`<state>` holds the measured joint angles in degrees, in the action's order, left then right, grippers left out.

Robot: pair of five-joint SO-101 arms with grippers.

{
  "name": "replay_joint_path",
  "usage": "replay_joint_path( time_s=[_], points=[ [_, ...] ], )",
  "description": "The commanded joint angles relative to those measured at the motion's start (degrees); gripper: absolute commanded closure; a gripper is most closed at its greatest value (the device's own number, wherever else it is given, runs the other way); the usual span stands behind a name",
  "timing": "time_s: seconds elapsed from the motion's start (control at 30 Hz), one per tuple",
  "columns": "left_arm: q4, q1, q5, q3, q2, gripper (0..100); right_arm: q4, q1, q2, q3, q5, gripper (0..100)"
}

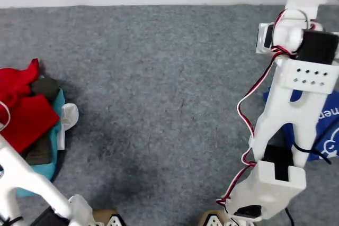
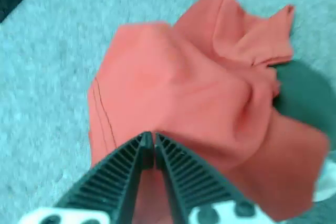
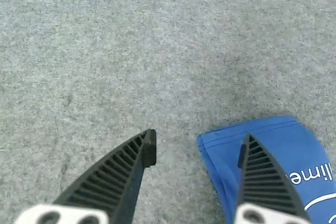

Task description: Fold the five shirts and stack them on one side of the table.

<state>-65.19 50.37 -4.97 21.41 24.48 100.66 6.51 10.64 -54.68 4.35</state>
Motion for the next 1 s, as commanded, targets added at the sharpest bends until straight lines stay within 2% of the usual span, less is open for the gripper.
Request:
replay_joint_path(
  time_s=[0.0, 0.17, 0.27, 0.33, 0.47, 0.63, 0.73, 0.87, 0.97],
  points=[
    [-3.4, -4.7, -0.1, -6.6, 6.0, 99, 2.2, -0.5, -2.9, 0.0, 0.4, 73.9],
    [-9.6, -14.6, -0.1, -10.8, 15.2, 99, 2.2, -0.5, -2.9, 0.0, 0.4, 73.9],
    [-11.2, -17.4, -0.1, -10.8, 19.9, 99, 2.2, -0.5, -2.9, 0.0, 0.4, 73.9],
    [-10.7, -15.2, -0.3, -9.1, 20.9, 99, 2.3, -0.3, -2.9, 0.0, 0.5, 73.9],
    [-10.7, -6.1, -0.4, -2.3, 19.8, 96, 2.3, -0.2, -2.9, 0.0, 0.5, 73.9],
    [-13.0, 3.2, -0.3, 1.5, 18.8, 75, 2.3, -0.5, -2.9, 0.1, 0.5, 73.9],
    [-15.8, 4.7, -0.8, 1.9, 17.7, 74, 2.3, -0.5, -2.9, 0.1, 0.5, 73.9],
    [-15.6, 5.3, -5.4, 3.7, 14.2, 74, 2.3, -0.5, -2.9, 0.1, 0.4, 73.9],
    [-11.5, 5.4, -5.4, 5.7, 10.0, 74, 2.3, -0.5, -2.9, 0.1, 0.4, 73.9]
  ],
)
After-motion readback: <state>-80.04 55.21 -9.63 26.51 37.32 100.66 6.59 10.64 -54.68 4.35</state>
